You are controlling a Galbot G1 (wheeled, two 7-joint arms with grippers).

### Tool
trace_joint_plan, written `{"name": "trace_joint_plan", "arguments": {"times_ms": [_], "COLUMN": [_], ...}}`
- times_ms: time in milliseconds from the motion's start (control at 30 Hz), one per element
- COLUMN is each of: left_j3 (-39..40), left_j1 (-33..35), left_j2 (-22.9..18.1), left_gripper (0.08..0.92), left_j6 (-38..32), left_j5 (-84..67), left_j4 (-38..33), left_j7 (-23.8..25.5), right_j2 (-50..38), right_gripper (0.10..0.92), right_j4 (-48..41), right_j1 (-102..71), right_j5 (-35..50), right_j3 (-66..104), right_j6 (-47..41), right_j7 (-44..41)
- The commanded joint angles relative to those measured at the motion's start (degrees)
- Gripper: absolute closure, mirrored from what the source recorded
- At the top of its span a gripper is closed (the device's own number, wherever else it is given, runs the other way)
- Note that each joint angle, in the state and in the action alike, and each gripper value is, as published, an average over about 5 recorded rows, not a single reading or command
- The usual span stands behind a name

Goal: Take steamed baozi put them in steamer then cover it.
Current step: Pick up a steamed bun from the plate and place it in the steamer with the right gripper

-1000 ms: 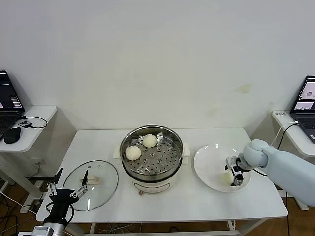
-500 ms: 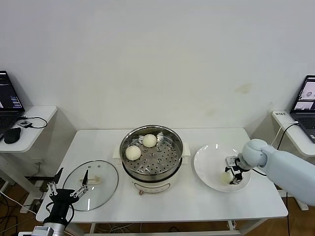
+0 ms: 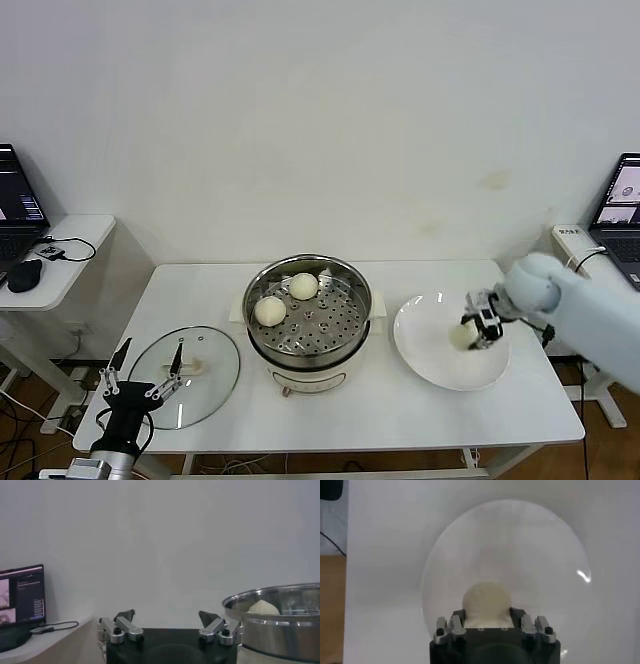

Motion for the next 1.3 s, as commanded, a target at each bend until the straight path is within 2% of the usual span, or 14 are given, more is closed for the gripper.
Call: {"name": "trace_joint_plan", "arguments": {"times_ms": [33, 267, 533, 900, 1300], "left_j3": [0.09, -0.04, -0.71, -2.58, -2.57], "left_j1": [0.05, -0.03, 0.21, 0.76, 0.69], "left_j2": [0.01, 0.27, -0.28, -0.73, -1.6], "left_gripper": [0.177, 0.177, 0.177, 0.177, 0.177], "left_j6": [-0.02, -0.04, -0.09, -0.12, -0.33], "left_j5": [-0.07, -0.31, -0.34, -0.7, -0.72], "left_j4": [-0.14, -0.46, -0.84, -1.27, -0.93], "left_j7": [-0.01, -0.04, -0.08, -0.09, -0.15], "right_j2": [2.15, 11.04, 21.9, 33.35, 36.83], "right_gripper": [0.448, 0.445, 0.44, 0.44, 0.439], "right_j4": [0.91, 3.51, 6.24, 2.27, 0.17], "right_j1": [18.87, 31.08, 30.96, 25.83, 22.39], "right_j5": [7.65, 14.64, 19.57, 16.41, 6.65], "right_j3": [-6.81, -14.98, -18.67, -23.12, -26.67], "right_j6": [-0.13, -0.98, -0.79, 7.2, 19.44], "right_j7": [-0.63, 1.64, 5.94, 6.93, 5.26]}}
